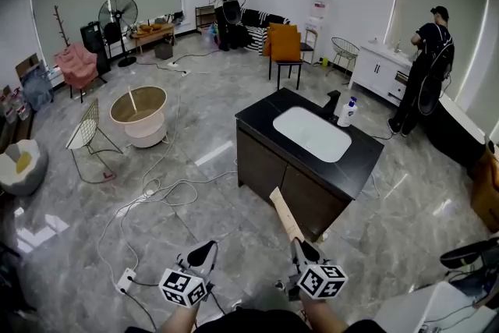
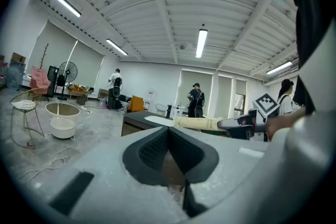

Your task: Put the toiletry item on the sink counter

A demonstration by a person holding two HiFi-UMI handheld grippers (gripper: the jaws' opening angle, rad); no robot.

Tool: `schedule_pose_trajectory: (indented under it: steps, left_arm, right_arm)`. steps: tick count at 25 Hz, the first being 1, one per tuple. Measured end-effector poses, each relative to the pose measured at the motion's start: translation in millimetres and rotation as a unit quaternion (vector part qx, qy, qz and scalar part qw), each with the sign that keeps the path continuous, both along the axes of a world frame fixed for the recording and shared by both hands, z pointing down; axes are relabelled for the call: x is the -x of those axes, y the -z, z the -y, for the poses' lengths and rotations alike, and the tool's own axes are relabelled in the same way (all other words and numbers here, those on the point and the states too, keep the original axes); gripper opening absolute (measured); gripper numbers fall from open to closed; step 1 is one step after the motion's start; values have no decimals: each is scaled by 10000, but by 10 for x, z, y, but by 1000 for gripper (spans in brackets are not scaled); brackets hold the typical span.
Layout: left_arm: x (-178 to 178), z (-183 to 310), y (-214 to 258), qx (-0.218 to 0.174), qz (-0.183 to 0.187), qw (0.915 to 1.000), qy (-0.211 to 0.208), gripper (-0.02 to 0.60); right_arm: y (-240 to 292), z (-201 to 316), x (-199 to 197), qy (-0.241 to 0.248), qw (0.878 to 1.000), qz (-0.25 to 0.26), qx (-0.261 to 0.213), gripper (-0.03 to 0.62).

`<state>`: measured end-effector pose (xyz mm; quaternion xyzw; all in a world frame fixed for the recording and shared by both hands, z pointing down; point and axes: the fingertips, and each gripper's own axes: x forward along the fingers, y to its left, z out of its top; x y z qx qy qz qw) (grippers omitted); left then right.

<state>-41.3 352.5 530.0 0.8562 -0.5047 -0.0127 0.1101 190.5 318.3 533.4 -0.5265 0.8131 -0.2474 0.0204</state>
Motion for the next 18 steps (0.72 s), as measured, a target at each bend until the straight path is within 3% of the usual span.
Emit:
schedule_pose_trajectory:
  steps: [7, 18]
  left_arm:
    - [83, 203, -60, 69, -42, 9998, 186, 6]
    - [-144, 1164, -73, 125, -53, 9998, 176, 6]
  right_arm:
    - [-66, 290, -3, 33, 9999, -79, 109, 34]
    - [-114, 1231, -167, 66, 9997, 94, 204, 32]
